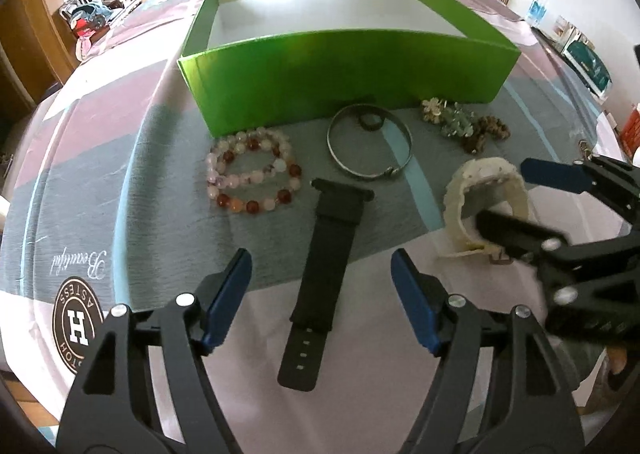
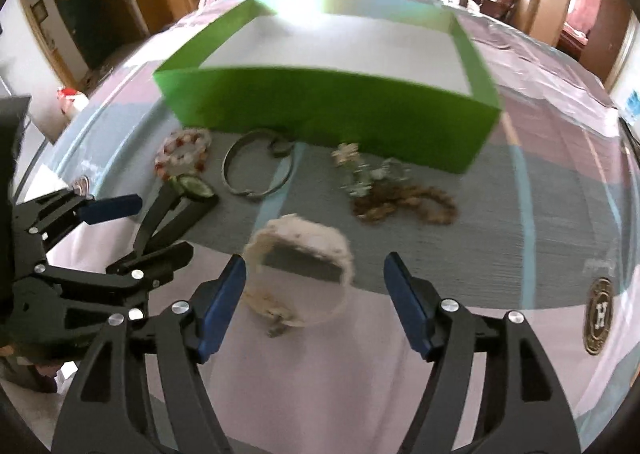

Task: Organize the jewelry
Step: 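Close the right gripper on the white watch while the left gripper grasps the black watch strap, then carry both watches over the green box and open both grippers inside it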

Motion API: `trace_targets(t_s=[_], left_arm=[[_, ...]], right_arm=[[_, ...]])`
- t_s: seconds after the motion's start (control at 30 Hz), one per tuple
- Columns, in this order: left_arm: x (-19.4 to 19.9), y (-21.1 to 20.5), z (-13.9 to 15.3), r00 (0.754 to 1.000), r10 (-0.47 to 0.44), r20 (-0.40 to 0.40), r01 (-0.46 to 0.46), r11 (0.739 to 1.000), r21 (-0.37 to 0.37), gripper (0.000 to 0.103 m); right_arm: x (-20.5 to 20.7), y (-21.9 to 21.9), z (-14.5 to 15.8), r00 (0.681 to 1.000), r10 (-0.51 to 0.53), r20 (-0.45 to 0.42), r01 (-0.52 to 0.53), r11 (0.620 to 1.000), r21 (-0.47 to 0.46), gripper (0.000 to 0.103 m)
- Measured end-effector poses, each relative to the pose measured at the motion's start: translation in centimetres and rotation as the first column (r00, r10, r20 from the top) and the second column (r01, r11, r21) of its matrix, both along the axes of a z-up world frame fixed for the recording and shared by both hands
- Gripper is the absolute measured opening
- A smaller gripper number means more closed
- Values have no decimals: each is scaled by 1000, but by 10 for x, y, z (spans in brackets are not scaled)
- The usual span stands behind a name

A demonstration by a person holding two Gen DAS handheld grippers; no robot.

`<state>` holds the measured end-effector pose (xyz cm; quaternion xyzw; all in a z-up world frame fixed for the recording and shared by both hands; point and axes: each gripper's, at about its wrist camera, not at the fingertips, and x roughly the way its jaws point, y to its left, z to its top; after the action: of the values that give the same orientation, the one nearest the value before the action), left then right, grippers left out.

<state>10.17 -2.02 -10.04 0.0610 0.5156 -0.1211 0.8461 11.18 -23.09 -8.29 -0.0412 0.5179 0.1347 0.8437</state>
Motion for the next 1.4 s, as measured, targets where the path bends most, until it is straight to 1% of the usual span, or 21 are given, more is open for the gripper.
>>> trace_targets(t_s=[0.03, 0.07, 0.17, 0.2, 0.3, 0.33, 0.37, 0.4, 0.43, 0.57, 0.67, 0.7, 0.73, 0.77, 0.87, 0.93, 1.07, 1.4], left_arm=[[0, 1, -1, 1000, 14, 3, -14, 1000, 24, 70], [1, 3, -2, 1000, 24, 3, -24, 999, 32, 70], [2, 10, -4, 999, 48, -6, -48, 998, 29, 70], [2, 11, -4, 999, 51, -7, -51, 998, 25, 70], [2, 11, -3, 999, 46, -4, -46, 999, 18, 70], [2, 11, -4, 999, 44, -5, -44, 999, 16, 67], [2, 11, -4, 999, 43, -6, -43, 999, 14, 59], [3, 10, -5, 999, 41, -10, -41, 999, 13, 55], [4, 10, -5, 999, 42, -6, -42, 999, 16, 53], [4, 8, -5, 999, 37, -2, -37, 999, 19, 52], [5, 7, -4, 999, 38, -2, -38, 999, 17, 50], [5, 8, -4, 999, 40, -1, -40, 999, 15, 46], [5, 8, -3, 999, 39, 0, -39, 999, 4, 30], [4, 9, -2, 999, 38, -1, -38, 999, -7, 24], [2, 10, 1, 999, 35, 13, -35, 999, -17, 18], [1, 10, 3, 999, 36, 20, -35, 999, -21, 16], [2, 12, 9, 998, 45, 36, -44, 999, -30, 16], [-1, 17, 18, 997, 57, 60, -53, 997, -58, 16]], right_arm=[[2, 3, -3, 1000, 2, -5, -2, 1000, 2, 70], [5, 5, -6, 1000, 3, -10, -3, 1000, 4, 70], [7, 9, -12, 1000, 1, -7, -2, 1000, -17, 70], [7, 10, -13, 1000, 8, -5, -8, 1000, -27, 64], [8, 8, -14, 1000, 8, -3, -8, 1000, -28, 64], [9, 5, -14, 1000, 0, -3, 0, 1000, -29, 64], [9, 1, -15, 1000, -11, -2, 11, 999, -32, 64], [9, -1, -15, 1000, -20, -2, 20, 999, -31, 64], [8, -5, -16, 1000, -31, -4, 30, 999, -29, 64], [7, -17, -15, 998, -61, -9, 60, 998, -19, 64], [7, -18, -16, 998, -68, -8, 67, 998, -14, 64], [7, -18, -16, 998, -67, -6, 67, 998, -16, 64], [7, -18, -16, 998, -67, -4, 67, 998, -18, 64], [6, -18, -15, 998, -67, -2, 67, 998, -18, 64], [4, -18, -13, 998, -70, 6, 70, 997, -15, 64], [4, -20, -11, 997, -75, 11, 75, 997, -9, 64], [1, -23, -5, 996, -86, 26, 86, 996, -3, 64], [0, -23, -2, 996, -89, 26, 89, 996, 3, 64]])
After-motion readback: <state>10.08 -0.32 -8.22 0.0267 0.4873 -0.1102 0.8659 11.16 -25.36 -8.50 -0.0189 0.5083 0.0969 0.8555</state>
